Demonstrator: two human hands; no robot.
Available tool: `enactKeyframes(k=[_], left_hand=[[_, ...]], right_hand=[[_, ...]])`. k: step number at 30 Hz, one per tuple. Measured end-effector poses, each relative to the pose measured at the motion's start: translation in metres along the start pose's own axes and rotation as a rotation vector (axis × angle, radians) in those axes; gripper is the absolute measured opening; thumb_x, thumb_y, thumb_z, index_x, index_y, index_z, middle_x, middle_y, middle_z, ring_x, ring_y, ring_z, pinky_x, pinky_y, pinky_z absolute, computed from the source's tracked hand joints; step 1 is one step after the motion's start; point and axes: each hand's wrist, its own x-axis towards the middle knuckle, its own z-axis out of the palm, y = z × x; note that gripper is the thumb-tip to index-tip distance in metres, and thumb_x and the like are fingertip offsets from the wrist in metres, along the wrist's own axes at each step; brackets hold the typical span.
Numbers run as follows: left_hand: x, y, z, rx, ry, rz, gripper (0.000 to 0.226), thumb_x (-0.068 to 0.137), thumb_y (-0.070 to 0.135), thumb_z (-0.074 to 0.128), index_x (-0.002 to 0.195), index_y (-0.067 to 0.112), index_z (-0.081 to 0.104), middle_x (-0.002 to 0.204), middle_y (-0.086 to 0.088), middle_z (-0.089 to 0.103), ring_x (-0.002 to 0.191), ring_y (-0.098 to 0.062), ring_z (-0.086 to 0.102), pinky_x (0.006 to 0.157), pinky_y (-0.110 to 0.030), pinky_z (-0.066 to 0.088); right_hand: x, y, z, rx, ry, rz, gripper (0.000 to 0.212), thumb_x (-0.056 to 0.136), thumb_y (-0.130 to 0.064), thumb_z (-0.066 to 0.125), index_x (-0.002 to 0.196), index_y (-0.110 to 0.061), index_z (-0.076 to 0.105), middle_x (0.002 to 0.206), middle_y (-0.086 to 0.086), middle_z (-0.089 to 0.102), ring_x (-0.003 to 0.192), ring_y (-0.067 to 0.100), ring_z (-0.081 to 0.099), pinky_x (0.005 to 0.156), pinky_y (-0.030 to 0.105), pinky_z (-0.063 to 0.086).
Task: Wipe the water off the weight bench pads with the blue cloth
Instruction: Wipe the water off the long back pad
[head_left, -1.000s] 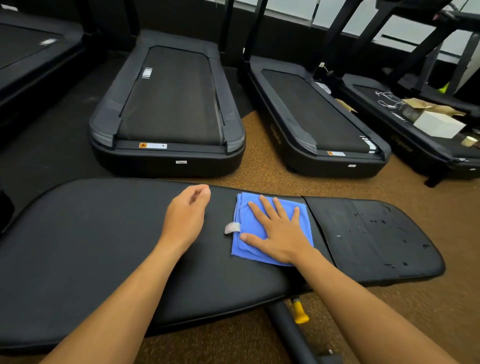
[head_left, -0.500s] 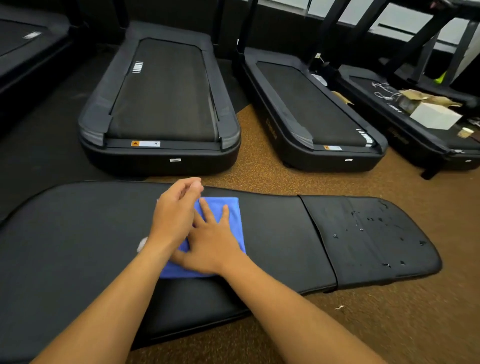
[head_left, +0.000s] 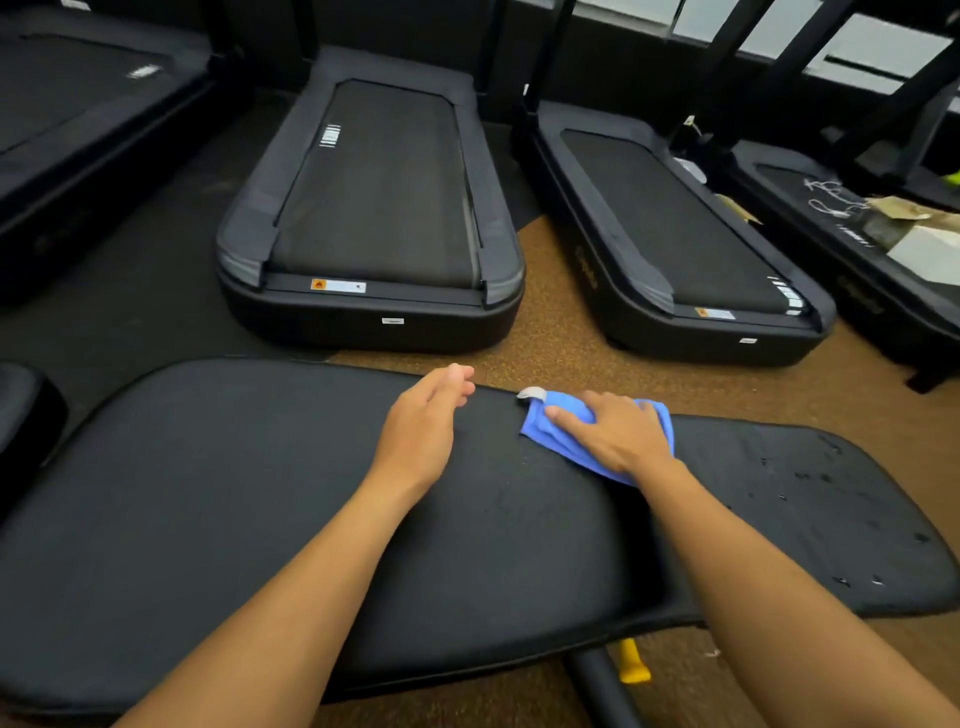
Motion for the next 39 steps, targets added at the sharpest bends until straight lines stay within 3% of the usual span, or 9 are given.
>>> enactKeyframes(k=[2, 6, 12, 16, 21, 25, 28, 33, 39], left_hand=[[0.001, -0.002, -0.018, -0.029, 0.019, 0.004, 0.039, 0.1, 0.053, 0.036, 0.113, 0.036, 0.069, 0.114, 0.012, 0.071, 0.112, -0.006, 0.063, 0.098, -0.036, 0.049], [0.005, -0.012, -0.054, -0.07, 0.069, -0.018, 0.046, 0.095, 0.059, 0.034, 0.113, 0.036, 0.07, 0.114, 0.009, 0.073, 0.112, -0.008, 0.065, 0.094, -0.035, 0.048], [0.005, -0.018, -0.08, -0.082, 0.081, -0.044, 0.044, 0.108, 0.047, 0.03, 0.122, 0.031, 0.068, 0.116, 0.008, 0.073, 0.114, -0.007, 0.064, 0.102, -0.038, 0.047], [0.002, -0.018, -0.094, -0.089, 0.081, -0.044, 0.046, 0.108, 0.047, 0.028, 0.124, 0.031, 0.067, 0.117, 0.008, 0.073, 0.115, -0.006, 0.064, 0.104, -0.039, 0.047], [-0.005, -0.019, -0.121, -0.105, 0.098, -0.048, 0.048, 0.106, 0.053, 0.029, 0.123, 0.031, 0.068, 0.116, 0.009, 0.074, 0.114, -0.006, 0.065, 0.105, -0.041, 0.047], [-0.012, -0.021, -0.147, -0.121, 0.113, -0.052, 0.051, 0.104, 0.057, 0.029, 0.123, 0.032, 0.068, 0.116, 0.01, 0.074, 0.114, -0.005, 0.065, 0.105, -0.042, 0.046], [-0.019, -0.025, -0.165, -0.138, 0.127, -0.071, 0.05, 0.106, 0.052, 0.026, 0.122, 0.032, 0.068, 0.116, 0.01, 0.074, 0.114, -0.005, 0.065, 0.105, -0.041, 0.046], [-0.026, -0.032, -0.198, -0.173, 0.127, -0.075, 0.06, 0.09, 0.066, 0.029, 0.122, 0.034, 0.068, 0.117, 0.011, 0.074, 0.116, -0.005, 0.064, 0.101, -0.035, 0.047], [-0.026, -0.035, -0.231, -0.197, 0.136, -0.082, 0.062, 0.089, 0.068, 0.029, 0.123, 0.033, 0.068, 0.119, 0.008, 0.073, 0.117, -0.006, 0.064, 0.105, -0.036, 0.046]], right_hand=[[0.016, 0.007, -0.013, -0.009, -0.119, 0.057, 0.084, 0.076, -0.091, 0.023, 0.102, -0.026, 0.07, 0.116, 0.003, 0.072, 0.114, 0.028, 0.062, 0.097, 0.044, 0.041], [0.041, -0.005, -0.029, 0.053, -0.347, 0.16, 0.092, 0.082, -0.089, 0.032, 0.134, -0.02, 0.064, 0.147, 0.009, 0.055, 0.134, 0.031, 0.05, 0.107, 0.042, 0.036], [0.063, -0.043, -0.02, 0.25, -0.511, 0.209, 0.102, 0.064, -0.097, 0.04, 0.145, -0.037, 0.052, 0.162, -0.001, 0.034, 0.146, 0.029, 0.036, 0.119, 0.05, 0.023], [0.084, -0.064, -0.004, 0.303, -0.566, 0.197, 0.083, 0.076, -0.087, 0.041, 0.139, -0.036, 0.059, 0.156, 0.001, 0.044, 0.137, 0.029, 0.047, 0.113, 0.05, 0.029], [0.075, -0.106, -0.014, 0.437, -0.7, 0.216, 0.052, 0.102, -0.047, 0.04, 0.109, -0.012, 0.077, 0.108, 0.014, 0.076, 0.103, 0.031, 0.071, 0.089, 0.039, 0.051], [0.078, -0.131, -0.013, 0.478, -0.764, 0.233, 0.048, 0.099, -0.04, 0.045, 0.108, -0.006, 0.078, 0.109, 0.019, 0.075, 0.109, 0.036, 0.069, 0.101, 0.043, 0.05], [0.079, -0.158, -0.009, 0.507, -0.774, 0.236, 0.05, 0.1, -0.042, 0.048, 0.102, -0.003, 0.078, 0.105, 0.02, 0.075, 0.097, 0.034, 0.072, 0.089, 0.038, 0.054], [0.09, -0.207, 0.006, 0.531, -0.813, 0.176, 0.051, 0.098, -0.043, 0.051, 0.117, -0.001, 0.073, 0.115, 0.02, 0.073, 0.107, 0.035, 0.07, 0.103, 0.044, 0.051], [0.088, -0.277, 0.011, 0.437, -0.787, 0.097, 0.05, 0.095, -0.036, 0.046, 0.115, 0.002, 0.072, 0.113, 0.023, 0.073, 0.102, 0.035, 0.068, 0.101, 0.046, 0.049]])
